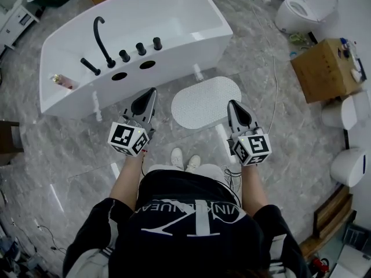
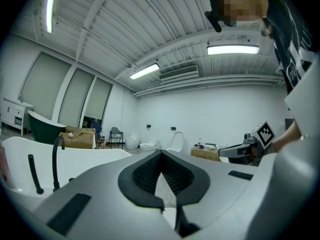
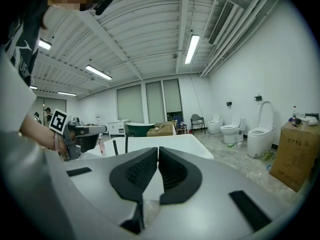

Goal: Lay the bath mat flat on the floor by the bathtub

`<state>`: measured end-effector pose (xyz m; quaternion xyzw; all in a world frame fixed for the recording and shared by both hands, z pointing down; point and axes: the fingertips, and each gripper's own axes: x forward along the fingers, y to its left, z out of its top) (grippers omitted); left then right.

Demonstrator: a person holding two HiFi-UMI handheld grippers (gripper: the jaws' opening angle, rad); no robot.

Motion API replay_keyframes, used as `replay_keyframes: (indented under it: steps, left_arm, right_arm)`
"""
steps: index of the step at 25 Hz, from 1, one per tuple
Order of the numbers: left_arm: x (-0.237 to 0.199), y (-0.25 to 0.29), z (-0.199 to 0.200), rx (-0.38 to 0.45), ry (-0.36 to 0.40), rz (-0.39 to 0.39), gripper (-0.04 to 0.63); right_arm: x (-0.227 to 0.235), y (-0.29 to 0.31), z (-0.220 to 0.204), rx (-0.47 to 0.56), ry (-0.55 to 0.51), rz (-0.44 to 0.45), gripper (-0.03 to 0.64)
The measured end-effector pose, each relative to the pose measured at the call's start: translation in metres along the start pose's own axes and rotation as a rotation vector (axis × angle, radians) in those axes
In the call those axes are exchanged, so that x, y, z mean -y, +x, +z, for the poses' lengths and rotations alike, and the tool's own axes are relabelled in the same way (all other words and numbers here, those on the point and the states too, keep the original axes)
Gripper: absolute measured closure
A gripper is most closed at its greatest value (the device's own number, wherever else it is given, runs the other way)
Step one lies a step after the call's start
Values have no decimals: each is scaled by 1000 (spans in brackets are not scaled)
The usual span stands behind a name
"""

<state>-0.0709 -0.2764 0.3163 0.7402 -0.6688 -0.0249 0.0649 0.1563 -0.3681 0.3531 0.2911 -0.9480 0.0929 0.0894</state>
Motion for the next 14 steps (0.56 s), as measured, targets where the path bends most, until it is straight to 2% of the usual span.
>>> replay_keyframes:
  steps: [14]
  left_arm:
    - [-8, -6, -4, -4, -1, 17, 581]
  right_arm:
    - [-10, 6, -12, -15, 18, 9, 589]
